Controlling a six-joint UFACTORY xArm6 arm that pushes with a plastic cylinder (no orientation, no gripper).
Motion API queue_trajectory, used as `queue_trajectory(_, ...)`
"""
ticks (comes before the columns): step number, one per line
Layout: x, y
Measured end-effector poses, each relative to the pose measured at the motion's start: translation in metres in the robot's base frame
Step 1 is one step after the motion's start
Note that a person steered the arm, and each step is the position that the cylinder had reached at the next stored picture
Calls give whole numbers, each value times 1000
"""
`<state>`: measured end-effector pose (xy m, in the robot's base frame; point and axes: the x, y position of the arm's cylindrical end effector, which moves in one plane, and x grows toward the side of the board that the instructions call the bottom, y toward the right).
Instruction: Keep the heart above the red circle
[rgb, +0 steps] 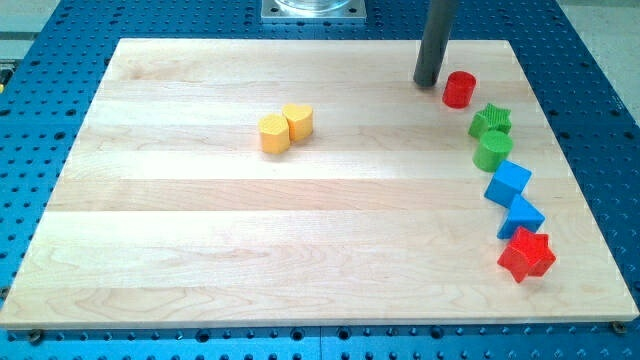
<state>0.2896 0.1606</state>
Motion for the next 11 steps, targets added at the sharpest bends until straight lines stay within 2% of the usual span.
queue_trajectory(1, 8, 34)
queue_trajectory(3, 7, 32)
queue_trajectory(4, 6, -16)
queue_trajectory(7, 0, -36)
queue_trajectory(8, 1, -94)
queue_trajectory(10, 113, -126)
queue_trajectory(11, 140, -191)
